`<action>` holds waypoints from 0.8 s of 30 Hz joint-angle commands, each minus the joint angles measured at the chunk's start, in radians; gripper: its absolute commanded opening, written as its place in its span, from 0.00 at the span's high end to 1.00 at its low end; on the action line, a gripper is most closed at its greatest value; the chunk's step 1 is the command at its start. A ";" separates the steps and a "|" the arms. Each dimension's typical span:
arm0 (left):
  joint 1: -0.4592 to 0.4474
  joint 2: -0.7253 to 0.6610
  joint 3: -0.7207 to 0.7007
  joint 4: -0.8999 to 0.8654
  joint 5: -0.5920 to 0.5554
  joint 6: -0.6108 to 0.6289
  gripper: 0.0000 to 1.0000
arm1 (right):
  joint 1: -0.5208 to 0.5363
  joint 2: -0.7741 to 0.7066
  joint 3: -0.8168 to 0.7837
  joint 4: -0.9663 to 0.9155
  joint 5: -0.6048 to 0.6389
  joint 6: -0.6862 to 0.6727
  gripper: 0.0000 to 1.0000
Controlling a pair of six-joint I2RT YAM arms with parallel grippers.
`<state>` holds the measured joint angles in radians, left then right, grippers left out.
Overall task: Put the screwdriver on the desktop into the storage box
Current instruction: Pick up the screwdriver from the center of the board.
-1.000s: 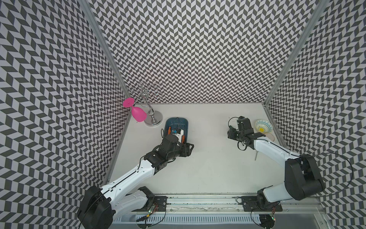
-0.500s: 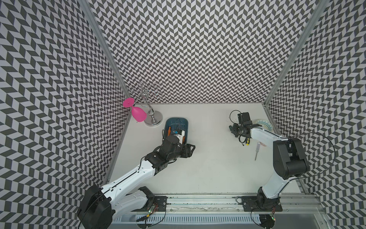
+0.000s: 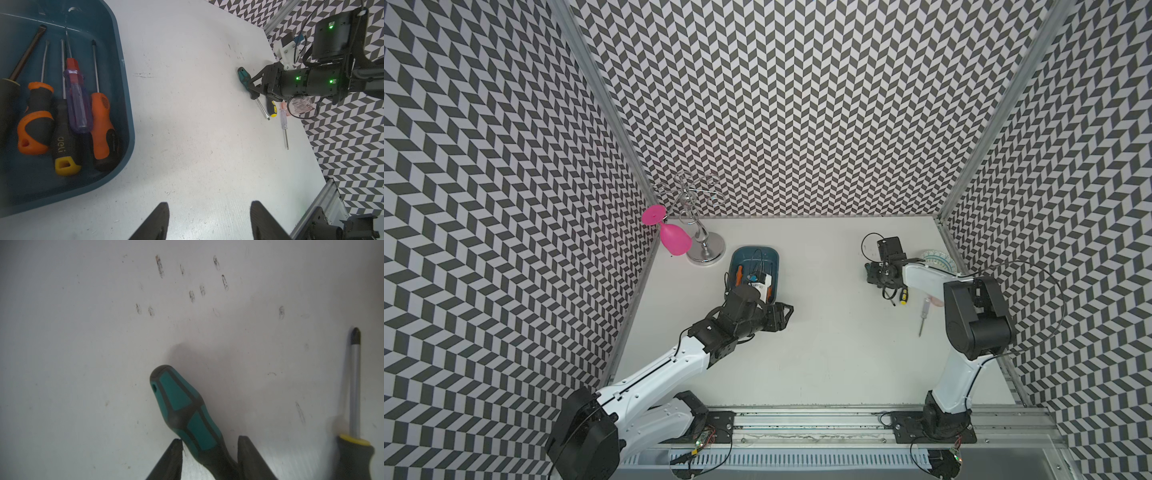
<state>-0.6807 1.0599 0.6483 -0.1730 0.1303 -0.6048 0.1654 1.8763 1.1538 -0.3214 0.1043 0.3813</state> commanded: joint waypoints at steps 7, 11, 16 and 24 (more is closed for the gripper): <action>-0.006 -0.010 -0.013 0.029 0.020 -0.013 0.35 | 0.003 0.011 -0.027 0.022 -0.054 -0.007 0.62; -0.007 -0.008 -0.018 0.031 0.022 -0.018 0.35 | 0.011 0.011 -0.053 0.028 -0.051 0.001 0.63; -0.006 -0.008 -0.028 0.040 0.023 -0.023 0.35 | 0.022 0.019 -0.076 0.038 -0.051 -0.002 0.67; -0.006 -0.020 -0.030 0.040 0.022 -0.029 0.35 | 0.053 -0.013 -0.111 0.036 -0.035 0.004 0.67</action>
<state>-0.6811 1.0599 0.6228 -0.1570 0.1478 -0.6273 0.1947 1.8713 1.0836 -0.2375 0.0765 0.3817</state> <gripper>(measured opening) 0.649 0.320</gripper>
